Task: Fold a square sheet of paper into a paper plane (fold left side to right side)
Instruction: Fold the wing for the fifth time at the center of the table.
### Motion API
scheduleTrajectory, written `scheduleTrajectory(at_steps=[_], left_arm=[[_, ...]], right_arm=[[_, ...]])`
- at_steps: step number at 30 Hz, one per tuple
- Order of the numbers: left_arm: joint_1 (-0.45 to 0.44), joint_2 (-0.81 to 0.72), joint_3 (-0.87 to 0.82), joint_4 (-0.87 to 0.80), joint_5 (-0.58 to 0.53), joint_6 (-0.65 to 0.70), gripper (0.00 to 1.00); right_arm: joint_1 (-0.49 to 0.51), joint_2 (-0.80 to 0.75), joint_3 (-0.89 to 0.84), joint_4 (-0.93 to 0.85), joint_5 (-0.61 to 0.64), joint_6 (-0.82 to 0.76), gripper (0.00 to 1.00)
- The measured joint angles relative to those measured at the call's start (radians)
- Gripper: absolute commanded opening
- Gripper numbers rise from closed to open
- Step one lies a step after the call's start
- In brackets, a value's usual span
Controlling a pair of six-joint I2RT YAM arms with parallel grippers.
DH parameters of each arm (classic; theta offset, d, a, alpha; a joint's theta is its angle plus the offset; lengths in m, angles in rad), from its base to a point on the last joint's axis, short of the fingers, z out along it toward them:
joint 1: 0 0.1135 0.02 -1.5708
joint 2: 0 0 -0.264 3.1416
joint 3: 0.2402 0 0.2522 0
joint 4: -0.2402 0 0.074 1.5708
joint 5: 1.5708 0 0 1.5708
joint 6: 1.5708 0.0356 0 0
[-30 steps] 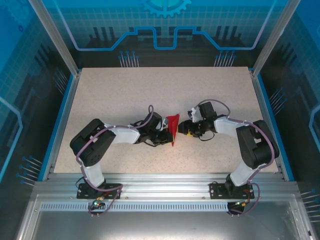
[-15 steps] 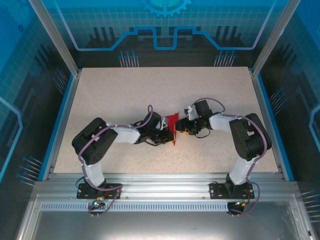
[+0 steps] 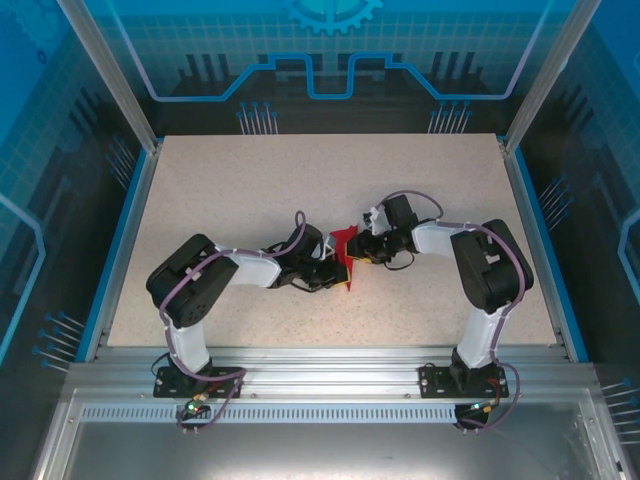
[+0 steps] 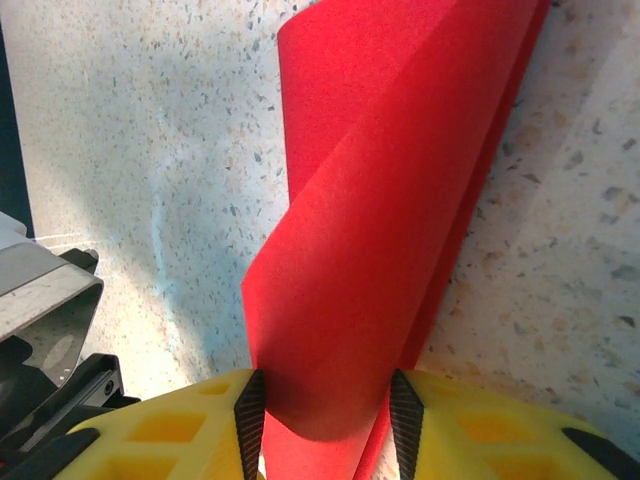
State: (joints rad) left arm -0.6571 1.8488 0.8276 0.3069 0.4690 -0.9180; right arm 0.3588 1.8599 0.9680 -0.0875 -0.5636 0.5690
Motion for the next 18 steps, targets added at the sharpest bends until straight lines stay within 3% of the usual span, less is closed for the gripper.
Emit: scheduleTrajectory(at_steps=[18], left_arm=[[0.0, 0.003, -0.006, 0.013, 0.0, 0.0, 0.21]], right_arm=[[0.012, 0.035, 0.036, -0.05, 0.03, -0.005, 0.35]])
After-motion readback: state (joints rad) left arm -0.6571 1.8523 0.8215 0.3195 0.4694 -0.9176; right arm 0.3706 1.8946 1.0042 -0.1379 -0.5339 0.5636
